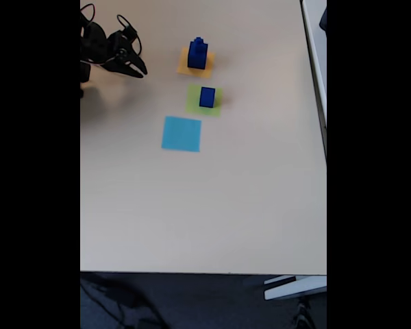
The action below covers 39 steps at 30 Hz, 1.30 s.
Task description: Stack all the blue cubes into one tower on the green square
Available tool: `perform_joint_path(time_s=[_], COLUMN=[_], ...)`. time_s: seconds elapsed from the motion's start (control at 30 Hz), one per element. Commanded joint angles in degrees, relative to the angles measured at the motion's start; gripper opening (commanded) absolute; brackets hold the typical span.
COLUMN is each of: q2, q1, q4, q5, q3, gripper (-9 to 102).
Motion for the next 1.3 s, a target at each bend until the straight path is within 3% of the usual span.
perform_joint_path(time_s=[0.0,0.3,1.0,1.27], q2=[1.41,1.41,1.41,1.41], q1=[-0.18,0.09,0.62,2.46], q4=[-0.97,-1.58,-25.75,-29.88], q5=[0.53,2.64,39.99,55.11], q3=[0.35,0.44,-2.02,0.35], gripper=[8,8,10,11])
